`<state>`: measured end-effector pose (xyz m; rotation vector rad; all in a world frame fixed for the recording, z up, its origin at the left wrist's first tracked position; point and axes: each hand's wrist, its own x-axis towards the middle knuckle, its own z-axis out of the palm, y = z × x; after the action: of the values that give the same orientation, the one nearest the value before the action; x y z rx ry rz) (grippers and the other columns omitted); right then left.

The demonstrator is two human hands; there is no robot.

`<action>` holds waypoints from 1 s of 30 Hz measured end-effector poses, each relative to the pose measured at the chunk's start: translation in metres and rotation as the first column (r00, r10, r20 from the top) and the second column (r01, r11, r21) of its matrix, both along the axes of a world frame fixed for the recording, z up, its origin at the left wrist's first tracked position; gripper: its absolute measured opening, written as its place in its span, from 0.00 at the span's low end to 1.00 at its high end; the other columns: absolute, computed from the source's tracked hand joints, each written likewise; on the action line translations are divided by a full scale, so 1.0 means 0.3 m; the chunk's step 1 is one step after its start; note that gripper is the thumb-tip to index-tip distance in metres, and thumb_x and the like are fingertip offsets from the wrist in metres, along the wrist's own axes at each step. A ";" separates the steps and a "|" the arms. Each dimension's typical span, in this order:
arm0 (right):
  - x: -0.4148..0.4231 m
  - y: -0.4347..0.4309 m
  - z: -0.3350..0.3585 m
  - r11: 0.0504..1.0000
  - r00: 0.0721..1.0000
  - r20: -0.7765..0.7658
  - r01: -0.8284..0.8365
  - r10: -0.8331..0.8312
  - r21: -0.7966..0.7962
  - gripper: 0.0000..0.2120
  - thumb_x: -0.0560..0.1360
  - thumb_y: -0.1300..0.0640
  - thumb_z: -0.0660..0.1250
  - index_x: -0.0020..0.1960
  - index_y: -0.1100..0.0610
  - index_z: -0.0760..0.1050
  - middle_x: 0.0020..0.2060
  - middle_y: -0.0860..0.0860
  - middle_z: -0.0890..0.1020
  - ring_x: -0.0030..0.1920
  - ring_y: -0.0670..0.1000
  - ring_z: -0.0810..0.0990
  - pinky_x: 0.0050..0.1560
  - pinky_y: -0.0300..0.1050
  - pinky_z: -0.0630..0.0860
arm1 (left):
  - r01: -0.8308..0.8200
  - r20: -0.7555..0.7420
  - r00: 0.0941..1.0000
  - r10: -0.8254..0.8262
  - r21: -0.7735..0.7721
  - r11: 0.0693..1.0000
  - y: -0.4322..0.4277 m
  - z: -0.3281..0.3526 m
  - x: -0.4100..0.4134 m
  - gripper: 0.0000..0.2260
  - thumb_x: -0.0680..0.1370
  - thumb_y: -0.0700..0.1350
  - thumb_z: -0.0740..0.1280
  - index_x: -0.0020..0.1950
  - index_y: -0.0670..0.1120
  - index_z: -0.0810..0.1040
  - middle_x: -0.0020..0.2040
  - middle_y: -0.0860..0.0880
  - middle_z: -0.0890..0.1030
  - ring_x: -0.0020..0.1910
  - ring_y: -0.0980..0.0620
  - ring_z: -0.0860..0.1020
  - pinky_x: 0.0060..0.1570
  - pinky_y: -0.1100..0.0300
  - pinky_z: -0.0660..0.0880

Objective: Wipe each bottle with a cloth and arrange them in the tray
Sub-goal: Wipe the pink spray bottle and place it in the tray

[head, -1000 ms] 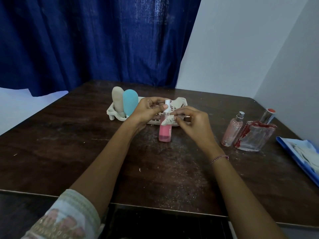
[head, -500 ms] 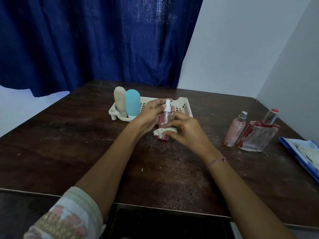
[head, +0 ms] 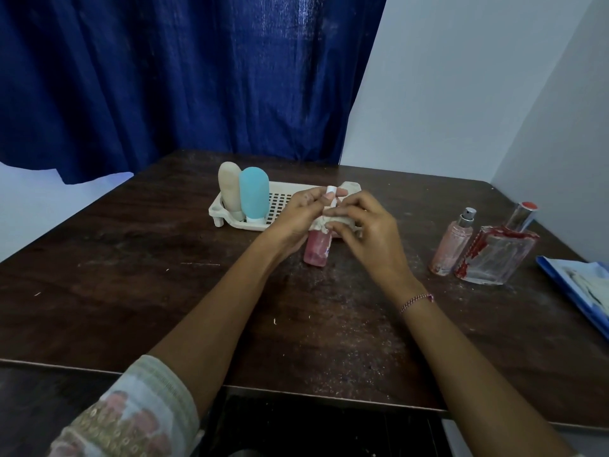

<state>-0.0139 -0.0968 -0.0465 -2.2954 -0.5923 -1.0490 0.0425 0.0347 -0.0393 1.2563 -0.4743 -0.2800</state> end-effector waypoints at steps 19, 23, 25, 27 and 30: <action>0.007 -0.024 0.005 0.990 1.000 -0.012 -0.026 0.028 0.137 0.08 0.70 0.63 0.73 0.50 0.59 0.81 0.45 0.47 0.77 0.45 0.42 0.75 0.46 0.36 0.77 | 0.000 0.022 1.000 -0.001 0.026 1.000 0.019 -0.003 0.009 0.11 0.81 0.39 0.58 0.57 0.45 0.79 0.55 0.44 0.80 0.49 0.52 0.81 0.45 0.60 0.78; 0.012 -0.015 -0.011 0.986 0.993 -0.072 -0.082 0.094 0.146 0.08 0.69 0.62 0.74 0.48 0.59 0.81 0.44 0.48 0.78 0.44 0.42 0.77 0.45 0.38 0.77 | 0.016 0.018 1.000 -0.016 0.013 1.000 0.023 -0.004 0.013 0.11 0.81 0.39 0.59 0.60 0.43 0.77 0.54 0.44 0.80 0.49 0.52 0.81 0.44 0.60 0.78; 0.013 -0.017 -0.016 0.981 0.970 -0.173 -0.149 0.170 0.123 0.10 0.68 0.62 0.75 0.48 0.57 0.81 0.43 0.48 0.79 0.43 0.42 0.78 0.44 0.35 0.77 | -0.027 0.013 1.000 0.026 0.026 0.999 0.030 0.005 0.012 0.12 0.81 0.39 0.57 0.60 0.43 0.77 0.45 0.49 0.82 0.42 0.56 0.81 0.39 0.63 0.78; 0.009 -0.020 -0.022 0.972 0.912 -0.336 -0.221 0.235 0.079 0.11 0.66 0.61 0.76 0.48 0.55 0.81 0.42 0.46 0.80 0.42 0.43 0.79 0.43 0.35 0.77 | -0.078 0.014 0.997 0.078 0.043 0.996 0.034 0.009 0.013 0.12 0.81 0.39 0.56 0.58 0.46 0.78 0.43 0.49 0.82 0.41 0.56 0.81 0.41 0.61 0.79; 0.004 -0.019 -0.037 0.956 0.819 -0.510 -0.293 0.264 0.024 0.11 0.66 0.59 0.77 0.47 0.53 0.82 0.43 0.47 0.82 0.43 0.46 0.80 0.44 0.41 0.79 | -0.103 -0.011 0.995 0.103 0.044 0.994 0.033 0.010 0.013 0.13 0.82 0.40 0.56 0.55 0.49 0.79 0.50 0.43 0.80 0.49 0.50 0.80 0.53 0.53 0.77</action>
<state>-0.0126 -0.1025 -0.0576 -2.3066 -0.7083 -0.2625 0.0464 0.0445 -0.0363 1.3165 -0.3923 -0.2124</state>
